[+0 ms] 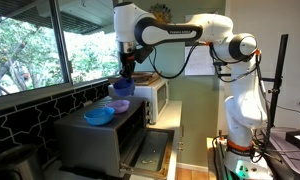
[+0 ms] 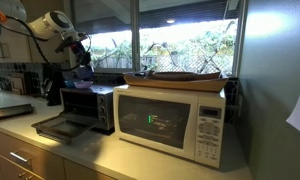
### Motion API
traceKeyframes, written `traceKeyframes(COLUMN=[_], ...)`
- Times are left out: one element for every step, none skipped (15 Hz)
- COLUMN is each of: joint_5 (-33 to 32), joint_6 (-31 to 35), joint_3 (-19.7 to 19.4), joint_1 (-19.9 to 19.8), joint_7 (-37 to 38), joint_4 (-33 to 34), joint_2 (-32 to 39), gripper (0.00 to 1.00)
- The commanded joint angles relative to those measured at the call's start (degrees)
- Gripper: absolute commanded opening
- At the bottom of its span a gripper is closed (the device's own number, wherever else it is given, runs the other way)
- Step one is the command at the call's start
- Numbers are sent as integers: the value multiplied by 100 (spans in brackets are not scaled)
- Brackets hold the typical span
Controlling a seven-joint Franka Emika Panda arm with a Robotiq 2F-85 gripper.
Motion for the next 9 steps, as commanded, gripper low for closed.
traceKeyframes(joint_5=[-314,-367,-435,-474,-525,-582,-679,-757,-819], joint_6=[-106,-108,-108,-110,-111,-107,-73,-67,-68], joint_3=[3,3,4,3,3,4,10,15,19], joint_1=[95,105,118,128,140,153,172,190,206], joint_7=[173,187,212,224,240,253,266,279,282], joint_4=[146,150,150,154,156,155,130,120,119], joint_2=[116,131,146,158,169,179,176,179,189], gripper=[1,1,1,1,1,1,1,1,1])
